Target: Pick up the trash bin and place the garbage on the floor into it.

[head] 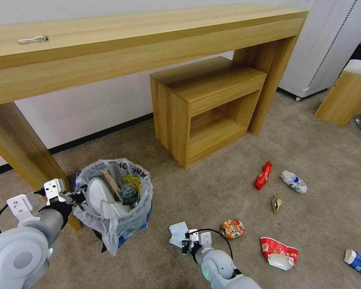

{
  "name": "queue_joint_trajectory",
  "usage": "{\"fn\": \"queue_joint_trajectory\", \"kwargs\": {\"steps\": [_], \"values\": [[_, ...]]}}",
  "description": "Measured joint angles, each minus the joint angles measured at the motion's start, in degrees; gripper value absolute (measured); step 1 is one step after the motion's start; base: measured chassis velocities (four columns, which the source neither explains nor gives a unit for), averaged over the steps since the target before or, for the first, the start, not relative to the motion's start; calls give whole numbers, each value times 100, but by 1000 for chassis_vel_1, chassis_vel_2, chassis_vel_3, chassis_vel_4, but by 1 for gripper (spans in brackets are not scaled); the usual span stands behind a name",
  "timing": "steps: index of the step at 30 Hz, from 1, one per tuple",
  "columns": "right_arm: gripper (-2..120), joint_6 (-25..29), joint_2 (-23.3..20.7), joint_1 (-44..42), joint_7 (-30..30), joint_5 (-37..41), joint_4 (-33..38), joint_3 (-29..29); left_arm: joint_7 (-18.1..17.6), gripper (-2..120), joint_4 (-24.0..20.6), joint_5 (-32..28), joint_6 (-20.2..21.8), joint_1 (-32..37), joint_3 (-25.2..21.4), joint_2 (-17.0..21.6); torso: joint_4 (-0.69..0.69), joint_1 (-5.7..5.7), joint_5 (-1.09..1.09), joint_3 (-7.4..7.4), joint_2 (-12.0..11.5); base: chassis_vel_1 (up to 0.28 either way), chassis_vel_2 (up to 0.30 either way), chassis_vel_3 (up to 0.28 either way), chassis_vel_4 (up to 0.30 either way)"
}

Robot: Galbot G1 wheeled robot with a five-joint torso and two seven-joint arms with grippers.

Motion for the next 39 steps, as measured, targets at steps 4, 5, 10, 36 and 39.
{"fn": "queue_joint_trajectory", "kwargs": {"steps": [4, 5, 10, 36, 39], "values": [[9, 116, -37, -9, -175, -160, 23, 29, 1, 2, -3, 5, -3, -5, 8, -5, 0, 0, 0, 0, 0, 0, 0, 0, 0], [9, 116, -37, -9, -175, -160, 23, 29, 1, 2, -3, 5, -3, -5, 8, -5, 0, 0, 0, 0, 0, 0, 0, 0, 0], [26, 376, -93, -23, -598, -686, 48, 28, 10, 2, -2, 23, -4, -11, 20, -12, 0, 0, 0, 0, 0, 0, 0, 0, 0], [100, 1575, -238, -80, -2316, -3440, -466, 136, 59, 2, 160, 62, -19, -115, 79, 0, 0, 0, 0, 0, 0, 0, 0, 0, 0], [100, 1664, -220, -79, -2348, -3537, -531, 134, 64, 2, 160, 62, -21, -114, 76, 0, 0, 0, 0, 0, 0, 0, 0, 0, 0]]}}
